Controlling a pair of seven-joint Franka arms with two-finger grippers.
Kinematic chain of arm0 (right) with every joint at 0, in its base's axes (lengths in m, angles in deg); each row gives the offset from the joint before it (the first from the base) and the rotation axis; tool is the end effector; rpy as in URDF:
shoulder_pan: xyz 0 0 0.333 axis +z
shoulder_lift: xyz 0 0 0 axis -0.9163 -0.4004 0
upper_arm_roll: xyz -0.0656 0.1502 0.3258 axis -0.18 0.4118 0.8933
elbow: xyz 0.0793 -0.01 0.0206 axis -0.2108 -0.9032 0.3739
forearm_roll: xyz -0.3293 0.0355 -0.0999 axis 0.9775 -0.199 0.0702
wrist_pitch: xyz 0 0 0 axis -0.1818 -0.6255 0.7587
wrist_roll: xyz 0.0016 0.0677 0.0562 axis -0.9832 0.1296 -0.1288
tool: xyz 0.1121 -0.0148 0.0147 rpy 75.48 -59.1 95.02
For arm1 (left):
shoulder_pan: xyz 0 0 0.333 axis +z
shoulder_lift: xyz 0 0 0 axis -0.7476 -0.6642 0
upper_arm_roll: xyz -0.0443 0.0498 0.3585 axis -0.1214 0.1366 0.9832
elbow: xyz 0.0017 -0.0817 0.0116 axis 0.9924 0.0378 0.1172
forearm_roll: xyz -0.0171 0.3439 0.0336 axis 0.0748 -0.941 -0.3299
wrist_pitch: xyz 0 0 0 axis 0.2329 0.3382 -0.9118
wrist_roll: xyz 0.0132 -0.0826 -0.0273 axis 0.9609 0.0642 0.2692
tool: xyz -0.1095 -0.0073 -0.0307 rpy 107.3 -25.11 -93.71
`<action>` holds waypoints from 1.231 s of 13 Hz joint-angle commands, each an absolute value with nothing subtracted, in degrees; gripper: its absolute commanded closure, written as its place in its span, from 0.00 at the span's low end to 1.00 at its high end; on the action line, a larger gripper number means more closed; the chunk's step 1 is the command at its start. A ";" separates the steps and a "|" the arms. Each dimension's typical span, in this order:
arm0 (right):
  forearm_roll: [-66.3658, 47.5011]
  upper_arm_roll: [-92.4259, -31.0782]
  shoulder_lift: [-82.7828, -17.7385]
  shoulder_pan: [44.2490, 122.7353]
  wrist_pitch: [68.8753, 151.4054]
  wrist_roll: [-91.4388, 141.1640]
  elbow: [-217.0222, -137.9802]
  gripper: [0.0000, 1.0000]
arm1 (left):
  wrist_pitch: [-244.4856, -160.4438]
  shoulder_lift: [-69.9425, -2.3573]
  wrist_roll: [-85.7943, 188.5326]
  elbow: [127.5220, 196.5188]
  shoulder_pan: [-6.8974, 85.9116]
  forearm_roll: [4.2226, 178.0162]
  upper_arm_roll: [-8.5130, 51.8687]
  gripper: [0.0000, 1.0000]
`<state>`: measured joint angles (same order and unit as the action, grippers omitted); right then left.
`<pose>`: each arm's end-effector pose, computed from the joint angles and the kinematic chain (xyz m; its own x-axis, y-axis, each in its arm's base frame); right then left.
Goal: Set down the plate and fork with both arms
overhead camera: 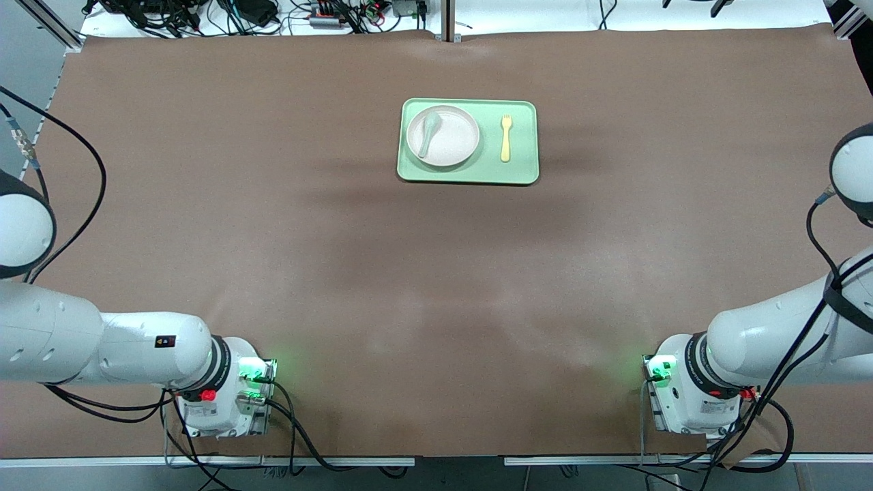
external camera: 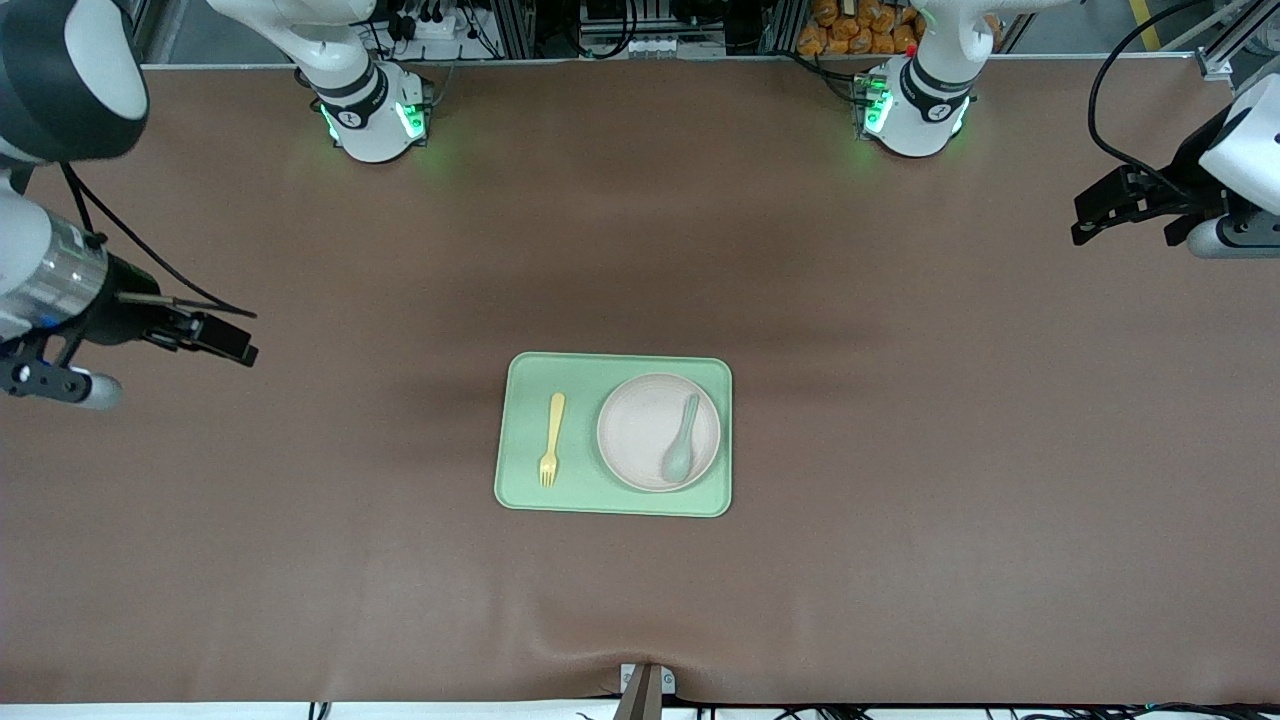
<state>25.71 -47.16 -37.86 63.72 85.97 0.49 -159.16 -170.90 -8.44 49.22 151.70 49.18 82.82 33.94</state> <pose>0.5733 0.0574 0.6349 0.9739 -0.2257 -0.0246 -0.2267 -0.9723 -0.0571 0.4828 -0.0466 0.6829 0.9994 -0.0161 -0.0320 -0.0160 -0.9999 0.0060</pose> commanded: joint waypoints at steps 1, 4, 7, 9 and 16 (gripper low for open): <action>26.01 -50.15 -33.22 65.69 85.32 3.12 -163.03 0.00 | -171.17 -7.98 49.05 151.87 49.35 82.65 33.68 0.00; 26.01 -52.34 -28.39 66.48 85.31 4.54 -167.15 0.00 | -171.17 -7.98 49.05 151.87 49.44 82.65 33.67 0.00; 25.92 -54.36 -25.22 66.66 83.65 8.57 -168.04 0.00 | -171.00 -7.98 49.49 151.87 49.35 82.74 33.59 0.00; 26.01 -56.04 -23.99 67.62 83.38 10.33 -167.95 0.00 | -170.99 -7.98 49.58 151.87 49.35 82.74 33.59 0.00; 26.01 -55.86 -26.80 67.89 88.04 10.25 -166.28 0.00 | -171.17 -7.98 49.66 151.78 49.17 83.01 33.41 0.00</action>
<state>25.74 -55.17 -26.80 66.95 87.55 9.66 -166.37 -170.90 -8.44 49.22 151.71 49.08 82.82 33.58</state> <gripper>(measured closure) 0.000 0.000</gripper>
